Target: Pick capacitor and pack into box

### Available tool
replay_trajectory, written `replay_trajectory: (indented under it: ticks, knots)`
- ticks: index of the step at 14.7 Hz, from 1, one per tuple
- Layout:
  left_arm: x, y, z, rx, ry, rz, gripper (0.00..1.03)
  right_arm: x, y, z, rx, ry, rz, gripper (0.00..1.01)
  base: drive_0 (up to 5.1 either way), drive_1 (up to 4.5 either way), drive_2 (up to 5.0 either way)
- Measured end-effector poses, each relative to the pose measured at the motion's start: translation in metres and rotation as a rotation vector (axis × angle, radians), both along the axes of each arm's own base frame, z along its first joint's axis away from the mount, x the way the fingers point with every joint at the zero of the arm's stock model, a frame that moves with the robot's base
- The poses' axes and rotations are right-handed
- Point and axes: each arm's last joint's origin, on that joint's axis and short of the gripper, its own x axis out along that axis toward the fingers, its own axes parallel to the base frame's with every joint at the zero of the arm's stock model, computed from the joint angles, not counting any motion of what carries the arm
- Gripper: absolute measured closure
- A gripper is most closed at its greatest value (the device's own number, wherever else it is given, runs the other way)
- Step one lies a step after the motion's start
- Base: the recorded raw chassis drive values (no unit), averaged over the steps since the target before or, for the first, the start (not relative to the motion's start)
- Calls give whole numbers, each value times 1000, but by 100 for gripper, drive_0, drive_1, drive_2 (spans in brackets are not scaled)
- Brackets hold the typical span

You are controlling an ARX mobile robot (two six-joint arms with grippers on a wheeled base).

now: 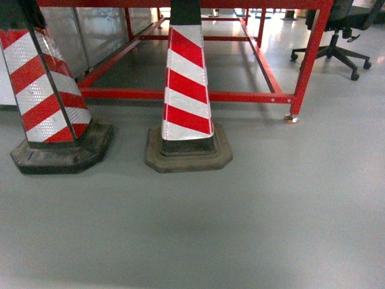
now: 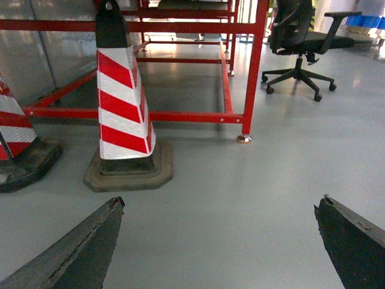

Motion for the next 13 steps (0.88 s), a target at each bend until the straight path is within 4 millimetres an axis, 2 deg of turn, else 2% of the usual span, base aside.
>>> replay_trajectory:
  ticks: [8, 13]
  knots:
    - [0, 0, 0, 0, 2, 1, 59, 0, 0, 1, 0, -6, -3, 3, 251, 229, -510]
    - [0, 0, 0, 0, 1, -2, 59, 0, 0, 0, 0, -2, -3, 3, 10, 409, -390]
